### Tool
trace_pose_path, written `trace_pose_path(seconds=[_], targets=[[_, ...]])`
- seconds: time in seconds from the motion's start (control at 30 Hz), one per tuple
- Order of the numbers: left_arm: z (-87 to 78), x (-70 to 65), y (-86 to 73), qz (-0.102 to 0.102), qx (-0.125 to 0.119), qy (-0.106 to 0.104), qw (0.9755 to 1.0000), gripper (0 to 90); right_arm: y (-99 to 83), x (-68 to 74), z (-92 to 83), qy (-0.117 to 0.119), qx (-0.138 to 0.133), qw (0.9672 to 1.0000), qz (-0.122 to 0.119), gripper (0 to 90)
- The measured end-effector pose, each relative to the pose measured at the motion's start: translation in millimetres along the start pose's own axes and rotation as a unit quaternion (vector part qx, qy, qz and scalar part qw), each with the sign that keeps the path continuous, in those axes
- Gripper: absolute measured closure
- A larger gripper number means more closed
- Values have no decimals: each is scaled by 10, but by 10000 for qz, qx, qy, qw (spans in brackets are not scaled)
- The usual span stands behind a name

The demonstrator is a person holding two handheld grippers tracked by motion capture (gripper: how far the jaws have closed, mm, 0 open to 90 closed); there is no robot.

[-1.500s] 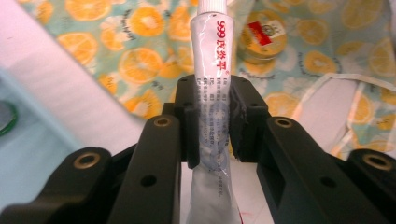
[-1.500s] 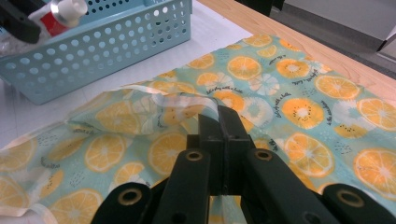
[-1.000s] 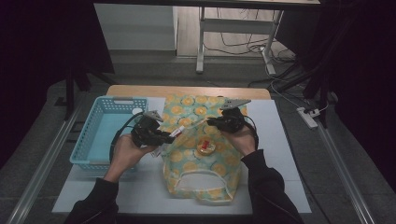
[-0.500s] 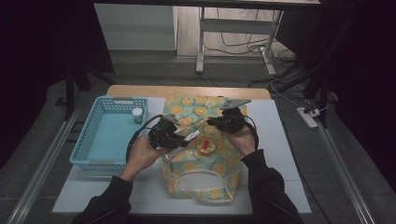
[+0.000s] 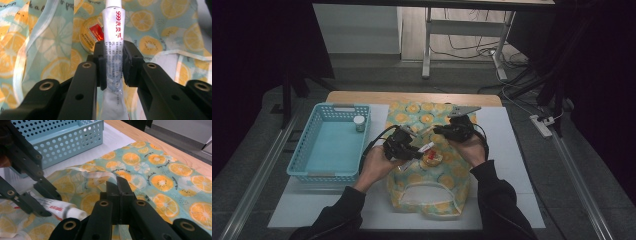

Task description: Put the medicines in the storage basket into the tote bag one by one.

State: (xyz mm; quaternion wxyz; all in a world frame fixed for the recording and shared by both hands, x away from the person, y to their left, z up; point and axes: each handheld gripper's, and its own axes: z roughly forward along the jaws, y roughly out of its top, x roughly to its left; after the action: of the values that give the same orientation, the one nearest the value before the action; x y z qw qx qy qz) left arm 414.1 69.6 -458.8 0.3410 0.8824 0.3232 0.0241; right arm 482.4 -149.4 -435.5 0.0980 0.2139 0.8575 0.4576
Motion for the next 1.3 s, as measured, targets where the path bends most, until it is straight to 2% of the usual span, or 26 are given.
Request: trace_pose_path(seconds=[0.17,0.37,0.77,1.07,1.3], targets=[[96,40,32,24,48,135,9999,754,-1,2,5,7,7,10000,3,900],[220,154,43,-81,94,364,9993,753,-6,5,15,2,21,10000,1,900],[414,319,56,-285,230,610,9975,752,-30,8,64,4,98,10000,-14,900],[546,371,49,-345,301,609,9971,746,-36,14,83,6,123,9999,-32,900],[495,372,41,-326,200,581,9976,718,-36,9,73,-2,108,9999,-29,900]])
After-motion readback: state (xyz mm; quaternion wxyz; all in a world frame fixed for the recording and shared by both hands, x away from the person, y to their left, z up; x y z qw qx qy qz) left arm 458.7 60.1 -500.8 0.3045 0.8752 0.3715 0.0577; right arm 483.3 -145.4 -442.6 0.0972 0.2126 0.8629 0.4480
